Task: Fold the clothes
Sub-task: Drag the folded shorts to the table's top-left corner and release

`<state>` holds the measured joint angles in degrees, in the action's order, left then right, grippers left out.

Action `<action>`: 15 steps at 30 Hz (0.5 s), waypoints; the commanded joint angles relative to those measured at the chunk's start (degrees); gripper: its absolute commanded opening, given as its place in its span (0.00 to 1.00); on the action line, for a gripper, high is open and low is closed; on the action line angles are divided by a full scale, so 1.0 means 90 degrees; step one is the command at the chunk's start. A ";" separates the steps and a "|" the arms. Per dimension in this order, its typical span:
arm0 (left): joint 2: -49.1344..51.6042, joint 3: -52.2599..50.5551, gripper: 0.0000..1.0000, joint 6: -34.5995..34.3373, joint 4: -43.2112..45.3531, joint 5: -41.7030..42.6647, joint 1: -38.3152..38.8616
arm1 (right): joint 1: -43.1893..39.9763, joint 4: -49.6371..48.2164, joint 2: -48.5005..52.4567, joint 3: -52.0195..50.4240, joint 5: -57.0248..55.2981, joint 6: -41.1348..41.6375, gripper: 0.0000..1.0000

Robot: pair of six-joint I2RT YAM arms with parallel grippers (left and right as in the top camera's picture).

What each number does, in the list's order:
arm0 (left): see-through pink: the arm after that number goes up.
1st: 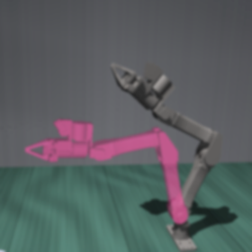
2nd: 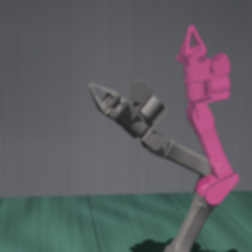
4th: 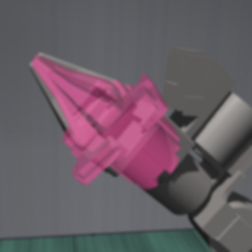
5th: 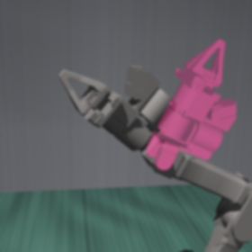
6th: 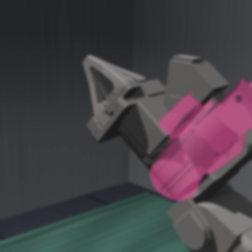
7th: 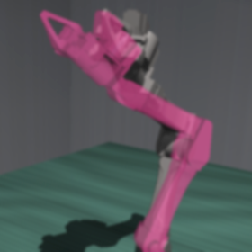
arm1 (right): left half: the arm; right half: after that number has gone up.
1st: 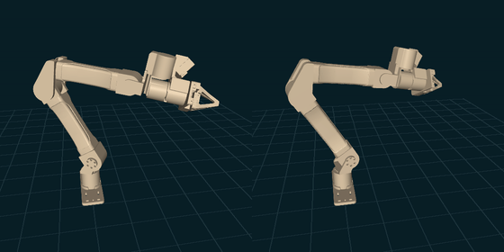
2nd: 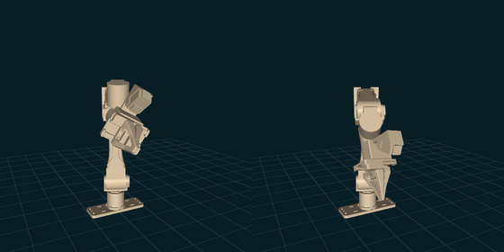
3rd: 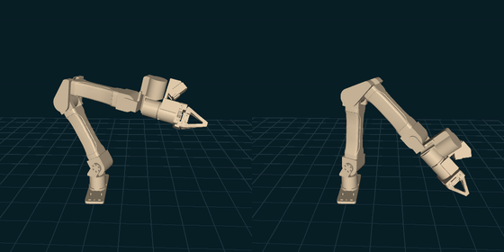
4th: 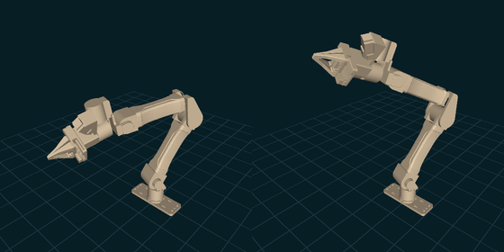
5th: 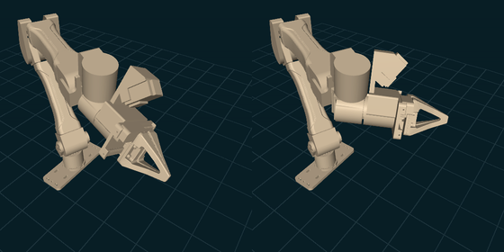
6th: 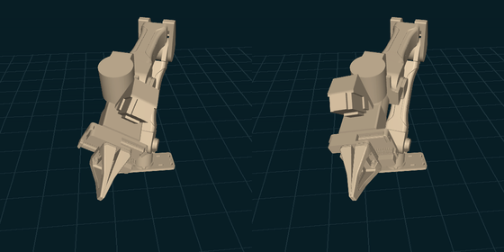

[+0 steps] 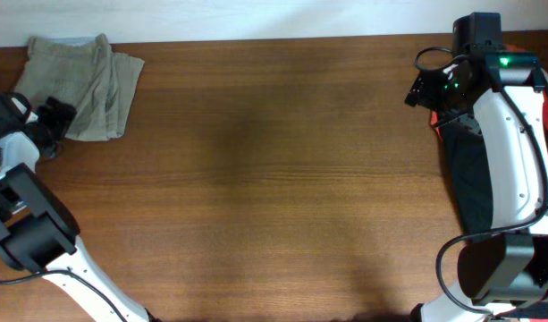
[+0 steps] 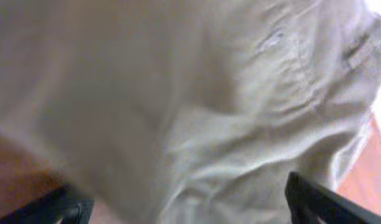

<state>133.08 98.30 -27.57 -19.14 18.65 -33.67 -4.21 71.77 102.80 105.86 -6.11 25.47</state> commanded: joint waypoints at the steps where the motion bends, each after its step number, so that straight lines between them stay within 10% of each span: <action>1: -0.0197 -0.0153 0.99 0.0080 -0.0682 -0.0248 -0.0197 | -0.0036 0.0002 -0.0090 0.0034 -0.0058 0.0039 0.99; 9: -0.2574 -0.0151 0.99 0.0080 -0.2477 -0.0733 -0.0107 | -0.0036 0.0002 -0.0090 0.0034 -0.0058 0.0039 0.99; 15: -0.4294 -0.0151 0.99 0.0165 -0.2880 0.0884 0.0658 | -0.0036 0.0002 -0.0090 0.0034 -0.0061 0.0039 0.99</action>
<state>99.74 96.84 -27.42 -44.56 20.69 -31.46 -4.21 71.77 102.80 105.86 -6.11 25.52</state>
